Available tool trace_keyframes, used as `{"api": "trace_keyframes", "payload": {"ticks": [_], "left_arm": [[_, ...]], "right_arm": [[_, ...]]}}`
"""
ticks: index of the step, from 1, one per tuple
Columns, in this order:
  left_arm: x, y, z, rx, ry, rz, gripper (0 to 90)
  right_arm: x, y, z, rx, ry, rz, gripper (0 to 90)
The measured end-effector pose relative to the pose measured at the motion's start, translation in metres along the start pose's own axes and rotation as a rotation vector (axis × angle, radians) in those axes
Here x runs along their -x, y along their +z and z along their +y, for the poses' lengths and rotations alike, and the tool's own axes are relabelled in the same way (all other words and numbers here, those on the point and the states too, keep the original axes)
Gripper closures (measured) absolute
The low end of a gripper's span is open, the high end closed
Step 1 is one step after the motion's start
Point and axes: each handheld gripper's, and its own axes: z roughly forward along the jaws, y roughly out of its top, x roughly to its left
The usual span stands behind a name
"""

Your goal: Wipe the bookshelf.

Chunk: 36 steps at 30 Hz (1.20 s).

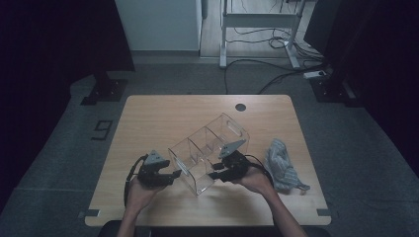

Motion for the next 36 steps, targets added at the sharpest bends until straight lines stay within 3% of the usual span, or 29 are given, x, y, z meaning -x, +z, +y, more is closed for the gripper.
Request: {"api": "trace_keyframes", "payload": {"ticks": [5, 13, 14, 18, 26, 29, 32, 34, 36], "left_arm": [[-0.002, 0.000, -0.001, 0.007, -0.020, 0.001, 30.4], [0.006, -0.020, -0.006, 0.044, -0.027, -0.002, 16.9], [0.012, -0.027, -0.006, 0.055, -0.023, -0.023, 15.4], [0.029, -0.033, -0.006, 0.051, 0.011, -0.034, 13.8], [0.054, -0.032, 0.007, 0.053, 0.062, -0.047, 14.3], [0.059, -0.027, 0.012, 0.042, 0.075, -0.025, 15.0], [0.068, -0.017, 0.019, 0.029, 0.101, -0.010, 19.2], [0.069, -0.011, 0.021, 0.018, 0.089, 0.021, 24.2], [0.069, -0.008, 0.022, 0.014, 0.082, 0.017, 31.1]], "right_arm": [[-0.003, 0.004, 0.001, -0.011, -0.009, 0.011, 58.7], [-0.003, -0.006, -0.003, -0.005, -0.002, -0.011, 42.2], [-0.003, -0.010, -0.005, -0.001, 0.000, -0.014, 41.0], [-0.005, -0.020, -0.011, 0.006, 0.012, -0.027, 37.8], [-0.006, -0.038, -0.029, -0.010, 0.057, -0.087, 35.8], [-0.005, -0.041, -0.033, -0.016, 0.060, -0.100, 35.5], [-0.003, -0.048, -0.041, -0.033, 0.076, -0.128, 34.6], [-0.001, -0.051, -0.043, -0.030, 0.090, -0.136, 34.6], [0.001, -0.054, -0.045, -0.030, 0.100, -0.145, 34.5]]}}
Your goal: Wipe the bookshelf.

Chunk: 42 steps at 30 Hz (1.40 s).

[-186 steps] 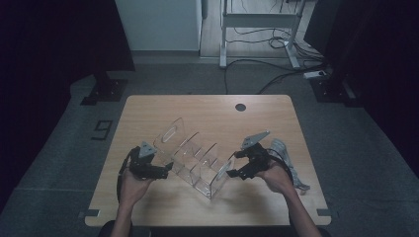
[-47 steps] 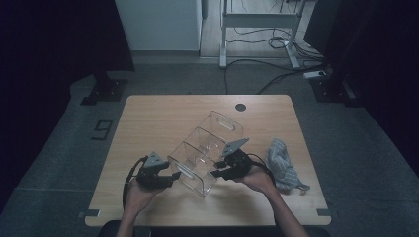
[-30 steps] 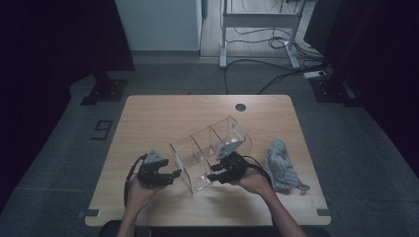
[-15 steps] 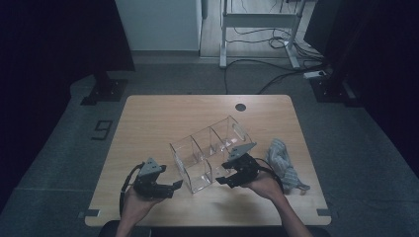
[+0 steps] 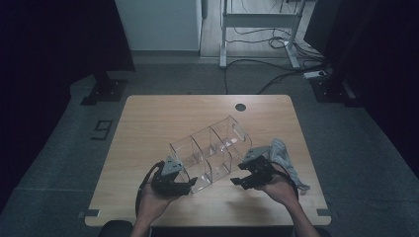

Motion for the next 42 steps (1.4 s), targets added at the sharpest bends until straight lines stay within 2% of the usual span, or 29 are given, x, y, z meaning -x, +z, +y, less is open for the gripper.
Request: {"api": "trace_keyframes", "payload": {"ticks": [3, 5, 7, 13, 15, 21, 26, 34, 38, 42], "left_arm": [[-0.001, 0.000, 0.000, 0.002, 0.000, 0.015, 39.7], [-0.002, -0.001, 0.000, 0.001, -0.004, 0.009, 42.0], [-0.003, -0.003, -0.001, -0.005, 0.009, 0.026, 45.5], [-0.015, -0.009, -0.003, -0.014, -0.020, 0.067, 52.5], [-0.020, -0.012, -0.004, -0.023, -0.029, 0.090, 55.1], [-0.031, -0.016, -0.006, -0.029, -0.044, 0.109, 59.7], [-0.036, -0.015, -0.005, -0.022, -0.035, 0.094, 60.9], [-0.042, -0.011, -0.003, -0.017, -0.010, 0.057, 61.0], [-0.043, -0.006, 0.002, -0.020, 0.019, 0.023, 61.0], [-0.045, 0.000, 0.006, -0.017, 0.030, -0.011, 61.1]], "right_arm": [[0.003, -0.005, -0.003, 0.008, 0.012, -0.008, 34.5], [0.005, -0.010, -0.005, 0.012, 0.020, -0.020, 34.5], [0.009, -0.014, -0.007, 0.022, 0.031, -0.031, 34.5], [0.019, -0.025, -0.010, 0.051, 0.065, -0.060, 34.6], [0.020, -0.027, -0.010, 0.059, 0.075, -0.071, 34.7], [0.026, -0.024, -0.010, 0.070, 0.103, -0.093, 35.9], [0.028, -0.017, -0.008, 0.072, 0.113, -0.109, 36.1], [0.032, -0.018, -0.009, 0.076, 0.123, -0.131, 37.3], [0.034, -0.018, -0.011, 0.071, 0.137, -0.136, 40.7], [0.034, -0.019, -0.012, 0.068, 0.154, -0.142, 43.0]]}}
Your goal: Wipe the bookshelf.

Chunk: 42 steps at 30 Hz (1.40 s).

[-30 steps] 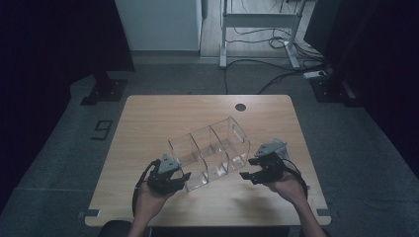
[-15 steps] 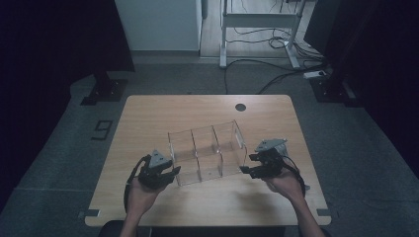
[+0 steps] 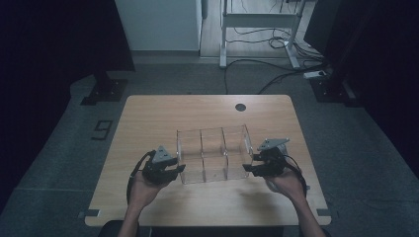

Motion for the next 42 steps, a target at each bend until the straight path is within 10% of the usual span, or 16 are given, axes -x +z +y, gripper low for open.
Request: {"api": "trace_keyframes", "payload": {"ticks": [10, 18, 42], "left_arm": [[0.001, -0.006, -0.011, -0.005, -0.029, 0.008, 59.0], [-0.005, -0.004, -0.013, 0.000, -0.052, -0.034, 75.0], [-0.036, 0.015, 0.003, 0.009, -0.071, -0.019, 78.5]], "right_arm": [[-0.003, -0.005, -0.002, 0.007, 0.013, -0.016, 51.3], [-0.001, -0.004, -0.004, -0.004, 0.050, -0.037, 65.8], [0.013, 0.013, 0.013, -0.002, 0.042, -0.077, 66.3]]}}
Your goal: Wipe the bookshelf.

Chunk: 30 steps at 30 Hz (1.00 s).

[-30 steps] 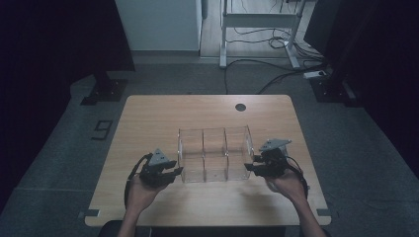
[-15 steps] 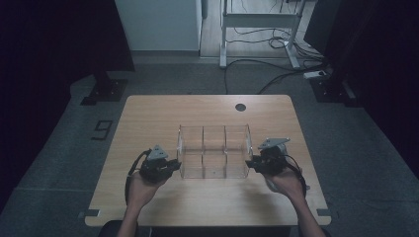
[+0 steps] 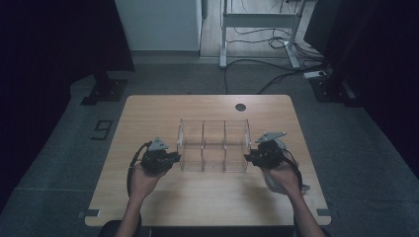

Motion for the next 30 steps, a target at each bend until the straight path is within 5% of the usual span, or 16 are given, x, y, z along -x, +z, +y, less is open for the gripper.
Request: {"api": "trace_keyframes", "payload": {"ticks": [30], "left_arm": [[-0.027, 0.021, 0.021, 0.000, -0.038, 0.035, 74.2]], "right_arm": [[0.024, 0.021, 0.022, 0.001, 0.012, -0.045, 62.5]]}}
